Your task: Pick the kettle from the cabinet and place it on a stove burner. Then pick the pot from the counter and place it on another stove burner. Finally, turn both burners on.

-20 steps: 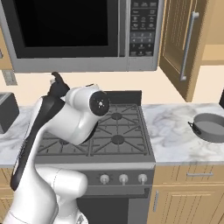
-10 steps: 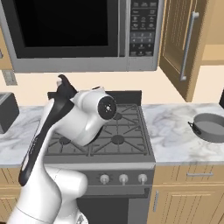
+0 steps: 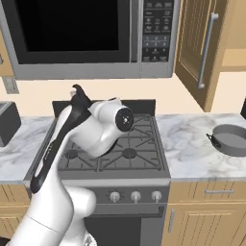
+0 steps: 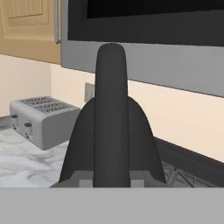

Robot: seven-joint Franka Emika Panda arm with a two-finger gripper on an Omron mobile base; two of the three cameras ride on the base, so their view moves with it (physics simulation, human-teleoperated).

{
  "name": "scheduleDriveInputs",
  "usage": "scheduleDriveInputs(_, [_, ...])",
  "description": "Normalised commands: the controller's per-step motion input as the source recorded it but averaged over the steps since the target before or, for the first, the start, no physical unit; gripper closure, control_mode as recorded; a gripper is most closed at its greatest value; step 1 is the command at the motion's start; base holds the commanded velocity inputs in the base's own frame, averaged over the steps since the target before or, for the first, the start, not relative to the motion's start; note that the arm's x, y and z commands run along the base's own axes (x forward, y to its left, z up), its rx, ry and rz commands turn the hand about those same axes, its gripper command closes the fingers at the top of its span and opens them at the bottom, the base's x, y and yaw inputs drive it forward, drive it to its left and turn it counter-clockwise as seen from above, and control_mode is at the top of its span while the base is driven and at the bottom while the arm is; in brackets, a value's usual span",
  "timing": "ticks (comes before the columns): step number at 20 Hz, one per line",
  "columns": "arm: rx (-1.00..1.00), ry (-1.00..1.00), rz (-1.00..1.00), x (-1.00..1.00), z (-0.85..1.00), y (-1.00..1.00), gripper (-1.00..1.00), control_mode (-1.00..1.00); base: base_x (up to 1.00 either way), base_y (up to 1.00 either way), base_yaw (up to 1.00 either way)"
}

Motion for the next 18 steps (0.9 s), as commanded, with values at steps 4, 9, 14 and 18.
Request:
scheduleDriveInputs(4, [0.00, 0.07, 0.00, 0.42, -0.08, -0.12, 1.00, -1.00, 0.00, 0.00, 0.00])
scheduleDriveInputs(9, [0.00, 0.03, 0.00, 0.37, -0.15, -0.17, 1.00, -1.00, 0.00, 0.00, 0.00])
scheduleDriveInputs(14, [0.00, 0.00, 0.00, 0.35, -0.25, -0.19, 1.00, -1.00, 0.00, 0.00, 0.00])
scheduleDriveInputs(18, [0.00, 0.00, 0.00, 0.31, -0.26, -0.14, 1.00, -1.00, 0.00, 0.00, 0.00])
